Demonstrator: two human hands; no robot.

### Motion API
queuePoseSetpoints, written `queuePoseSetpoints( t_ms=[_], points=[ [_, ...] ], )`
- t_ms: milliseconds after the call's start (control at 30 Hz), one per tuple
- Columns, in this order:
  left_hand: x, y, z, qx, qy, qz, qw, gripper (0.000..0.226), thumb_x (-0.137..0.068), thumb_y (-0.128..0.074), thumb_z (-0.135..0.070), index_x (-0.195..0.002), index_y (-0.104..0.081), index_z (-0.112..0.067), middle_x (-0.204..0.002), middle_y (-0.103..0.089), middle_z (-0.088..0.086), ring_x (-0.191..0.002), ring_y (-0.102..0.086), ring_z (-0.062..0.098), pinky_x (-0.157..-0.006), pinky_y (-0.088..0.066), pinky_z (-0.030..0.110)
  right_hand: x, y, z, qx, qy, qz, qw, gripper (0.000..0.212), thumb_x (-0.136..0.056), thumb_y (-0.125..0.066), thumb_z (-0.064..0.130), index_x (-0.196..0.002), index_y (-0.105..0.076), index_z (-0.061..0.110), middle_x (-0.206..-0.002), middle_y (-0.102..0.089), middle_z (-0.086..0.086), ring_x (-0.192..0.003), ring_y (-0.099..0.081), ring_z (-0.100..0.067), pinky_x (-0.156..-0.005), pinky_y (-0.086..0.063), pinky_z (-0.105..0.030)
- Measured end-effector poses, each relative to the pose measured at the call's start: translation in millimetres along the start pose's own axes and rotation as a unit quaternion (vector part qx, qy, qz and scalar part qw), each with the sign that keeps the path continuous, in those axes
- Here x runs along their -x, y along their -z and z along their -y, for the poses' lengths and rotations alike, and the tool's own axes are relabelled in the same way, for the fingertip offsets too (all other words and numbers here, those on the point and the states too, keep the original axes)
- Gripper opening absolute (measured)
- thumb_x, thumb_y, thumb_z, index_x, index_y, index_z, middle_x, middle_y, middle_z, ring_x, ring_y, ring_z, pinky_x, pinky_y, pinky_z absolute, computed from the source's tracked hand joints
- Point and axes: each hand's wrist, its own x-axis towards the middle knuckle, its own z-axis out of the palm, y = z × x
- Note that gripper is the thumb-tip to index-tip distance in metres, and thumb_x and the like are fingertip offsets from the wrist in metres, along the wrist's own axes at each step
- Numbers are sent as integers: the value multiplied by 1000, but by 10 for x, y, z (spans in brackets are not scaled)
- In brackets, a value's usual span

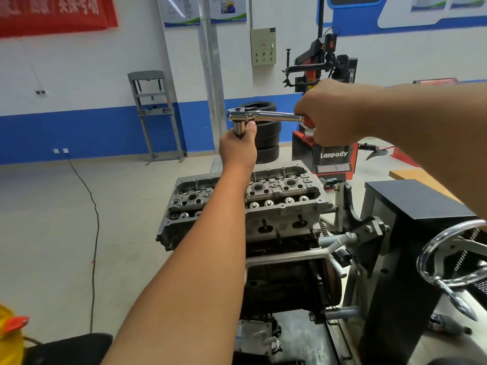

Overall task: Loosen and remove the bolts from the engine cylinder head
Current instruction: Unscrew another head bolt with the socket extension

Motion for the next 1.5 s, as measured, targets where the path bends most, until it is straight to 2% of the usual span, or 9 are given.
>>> queuePoseSetpoints(
  t_ms=[167,367,600,833,1100,1200,1267,1333,1500],
  points=[
    [-14,5,0,-3,6,-2,1000,31,-103,-63,-41,-77,-61,-23,-67,-50,-7,-65,-46,15,-66,-44,38,-73,-49,-105,18,22,-21,999,25,-80,-57,-1,-67,-49,18,-65,-52,-7,-62,-54,-28,-51,-37,-31],
    [-22,18,29,-1,11,-12,1000,43,-102,-65,-40,-63,-50,-27,-43,-45,-20,-60,-42,13,-64,-42,40,-179,-156,-258,39,39,-49,997,26,-80,-63,5,-64,-48,19,-62,-49,-6,-58,-51,-26,-50,-34,-28],
    [-56,48,67,26,8,-1,1000,53,-101,-66,-38,-48,-59,-36,-46,-42,-18,-57,-38,15,-63,-36,40,-330,-259,-401,74,34,-91,993,29,-82,-67,26,-59,-49,23,-58,-49,-1,-54,-49,-23,-47,-30,-23],
    [-108,63,134,27,-8,6,1000,55,-101,-67,-36,-47,-54,-37,-48,-40,-16,-51,-35,12,-54,-33,34,-546,-412,-531,77,14,-135,988,37,-82,-64,25,-50,-44,22,-48,-43,4,-46,-42,-18,-52,-30,-20],
    [-65,88,176,39,-52,13,998,38,-102,-67,-29,-72,-53,-11,-58,-41,3,-56,-35,22,-61,-36,43,-982,-758,-536,-37,-68,-168,983,29,-92,-55,22,-63,-59,17,-57,-49,-5,-50,-46,-26,-51,-34,-25],
    [-34,62,225,25,-88,41,995,42,-103,-66,-27,-62,-59,-26,-53,-47,-11,-51,-42,13,-58,-40,36,-1316,-875,-359,-137,-83,-130,979,31,-97,-58,23,-66,-59,22,-65,-56,-4,-62,-59,-29,-56,-51,-38],
    [-34,29,237,4,-99,42,994,48,-103,-65,-28,-56,-59,-33,-50,-47,-14,-49,-42,7,-56,-39,29,-1589,-955,-194,-206,-73,-116,969,30,-96,-63,21,-66,-61,23,-73,-60,-5,-77,-63,-34,-66,-53,-41],
    [-94,29,249,3,-86,15,996,50,-103,-65,-28,-55,-51,-28,-50,-43,-10,-49,-40,12,-56,-40,37,-1863,-1030,-22,-248,-54,-111,961,17,-95,-66,20,-81,-73,14,-84,-66,-10,-85,-64,-35,-70,-54,-41],
    [-184,60,283,6,-81,-33,996,45,-102,-64,-28,-63,-43,-18,-52,-39,-3,-51,-39,20,-56,-43,45,-2235,-1104,257,-295,-9,-98,951,25,-92,-72,11,-71,-61,20,-66,-53,4,-61,-46,-13,-52,-29,-26]
  ],
)
